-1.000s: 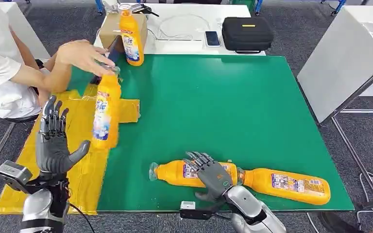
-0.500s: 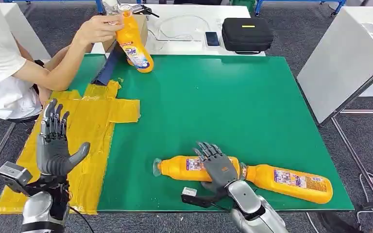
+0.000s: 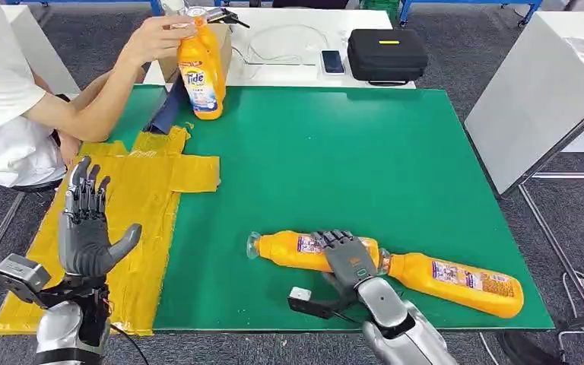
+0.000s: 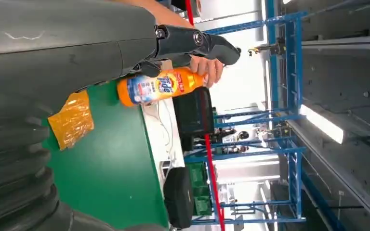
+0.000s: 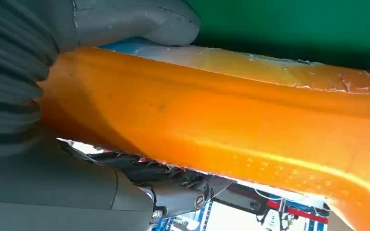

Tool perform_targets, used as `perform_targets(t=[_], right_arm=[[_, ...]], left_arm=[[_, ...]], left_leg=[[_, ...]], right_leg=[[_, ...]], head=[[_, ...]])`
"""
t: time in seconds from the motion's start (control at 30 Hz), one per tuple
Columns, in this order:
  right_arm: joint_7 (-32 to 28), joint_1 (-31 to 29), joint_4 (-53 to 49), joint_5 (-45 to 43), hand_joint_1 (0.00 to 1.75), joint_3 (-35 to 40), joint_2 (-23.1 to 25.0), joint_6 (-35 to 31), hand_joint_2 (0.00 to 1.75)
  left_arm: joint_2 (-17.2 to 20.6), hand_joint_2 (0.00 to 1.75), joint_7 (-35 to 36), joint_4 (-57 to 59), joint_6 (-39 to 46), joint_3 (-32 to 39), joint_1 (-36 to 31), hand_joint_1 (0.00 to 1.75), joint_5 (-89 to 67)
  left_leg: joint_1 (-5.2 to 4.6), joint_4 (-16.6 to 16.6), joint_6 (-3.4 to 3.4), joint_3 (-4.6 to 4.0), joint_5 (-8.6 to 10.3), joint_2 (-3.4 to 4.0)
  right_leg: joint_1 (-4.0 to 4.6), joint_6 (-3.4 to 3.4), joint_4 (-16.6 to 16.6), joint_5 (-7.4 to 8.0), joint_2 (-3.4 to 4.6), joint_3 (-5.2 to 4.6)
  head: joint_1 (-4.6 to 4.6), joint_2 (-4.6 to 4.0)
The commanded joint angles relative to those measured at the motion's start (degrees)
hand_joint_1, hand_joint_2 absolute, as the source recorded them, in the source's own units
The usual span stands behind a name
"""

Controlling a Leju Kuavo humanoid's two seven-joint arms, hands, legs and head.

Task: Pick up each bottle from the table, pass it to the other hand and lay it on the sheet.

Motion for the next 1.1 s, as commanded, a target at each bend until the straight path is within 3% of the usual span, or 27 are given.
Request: perform_targets(t=[0.03, 0.07, 0.17, 0.33, 0.53, 0.57, 0.73, 0.77, 0.8, 0.87, 1.0, 1.1], right_arm=[[0.15, -0.35, 7.57, 0.08, 1.55, -0.32, 0.0, 1.52, 1.75], [-0.11, -0.81, 8.52, -0.41, 1.66, -0.42, 0.1, 2.07, 1.75], [-3.19, -2.54, 12.26, -3.89, 1.75, -1.43, -0.59, 3.64, 1.75], [-4.39, -3.77, 14.76, -6.5, 1.75, -3.47, 0.21, -1.01, 1.75], [-5.57, 2.57, -5.07, -9.85, 1.75, -9.37, 4.39, -11.16, 1.75], [-8.41, 3.64, -8.66, -12.67, 1.75, -11.17, 5.9, -16.92, 1.75], [-14.74, 6.31, -17.91, -22.28, 1.75, -16.3, 9.07, -24.85, 1.75], [-16.34, 6.77, -18.79, -24.19, 1.75, -17.14, 9.5, -25.84, 1.75], [-17.89, 7.36, -19.75, -25.63, 1.75, -18.08, 10.09, -26.96, 1.75], [-19.56, 8.43, -21.07, -27.65, 1.75, -19.17, 10.89, -27.48, 1.75], [-23.83, 9.66, -22.86, -30.7, 1.75, -21.11, 12.89, -27.48, 1.75], [-22.73, 9.04, -21.0, -31.28, 1.75, -21.22, 12.86, -27.02, 1.75]], left_arm=[[-0.69, 1.75, 0.33, 2.4, -0.13, 1.41, -1.01, 0.0, 0.16], [-0.66, 1.75, 0.74, 2.86, -0.56, 1.31, -1.24, 0.0, 0.68], [-0.22, 1.75, 1.66, 5.32, -2.48, 0.59, -2.56, 0.0, 2.39], [0.08, 1.75, 2.54, 6.34, -3.64, -0.46, -3.02, 0.0, 3.7], [2.7, 1.75, 10.52, 12.43, -0.57, -7.13, -4.71, 0.0, -3.64], [3.5, 1.75, 10.66, 14.3, -0.71, -10.1, -5.57, 0.0, -5.27], [3.18, 1.75, 11.69, 19.55, 3.29, -18.96, -8.8, 0.0, -10.36], [2.96, 1.75, 11.85, 20.89, 4.03, -20.7, -9.51, 0.0, -11.22], [2.76, 1.75, 11.89, 22.11, 4.63, -22.44, -10.01, 0.0, -11.41], [2.46, 1.75, 11.68, 22.9, 5.16, -24.88, -10.1, 0.0, -11.71], [3.18, 1.75, 11.82, 22.18, 5.82, -27.77, -9.9, 0.0, -11.59], [3.29, 1.75, 11.92, 22.13, 5.8, -28.63, -9.71, 0.0, -11.58]], left_leg=[[0.09, -0.04, -0.17, 0.24, -0.07, -0.2], [0.07, -0.05, -0.13, 0.19, -0.04, -0.16], [0.06, -0.05, -0.09, 0.18, -0.01, -0.16], [0.05, -0.05, -0.17, 0.31, -0.05, 0.05], [0.08, -0.04, -0.27, 0.27, 0.05, -0.14], [0.02, -0.04, -0.16, 0.17, 0.13, -0.06], [0.0, 0.01, -0.11, -0.22, 0.19, -0.05], [-0.02, -0.03, -0.02, -0.36, 0.31, -0.04], [0.02, 0.0, -0.1, -0.26, 0.24, -0.2], [-0.01, 0.02, 0.01, -0.39, 0.33, -0.13], [0.02, 0.02, -0.13, -0.33, 0.14, -0.06], [0.03, 0.02, -0.18, -0.36, 0.08, 0.01]], right_leg=[[0.05, -0.1, -0.08, -0.07, -0.05, 0.28], [0.04, -0.08, -0.08, -0.04, -0.04, 0.23], [0.03, -0.06, -0.08, -0.03, -0.07, 0.21], [0.02, -0.06, -0.08, -0.04, -0.05, 0.25], [0.02, -0.12, -0.02, -0.4, -0.16, 0.24], [-0.01, -0.06, -0.01, -0.35, -0.12, 0.16], [0.0, -0.24, 0.09, -0.21, -0.06, -0.01], [-0.01, 0.1, 0.02, 0.06, -0.15, 0.15], [0.01, 0.03, 0.05, 0.19, -0.24, 0.26], [-0.01, 0.07, 0.04, 0.38, -0.21, -0.4], [0.01, -0.03, 0.02, 0.17, -0.04, -0.3], [0.02, -0.03, 0.02, 0.19, 0.0, 0.14]], head=[[0.0, 0.0], [0.0, 0.0], [0.0, 0.0], [0.0, 0.0], [0.0, 0.0], [0.0, 0.0], [0.0, 0.0], [-0.02, 0.0], [-0.02, 0.0], [0.0, 0.0], [0.0, 0.0], [0.0, 0.0]])
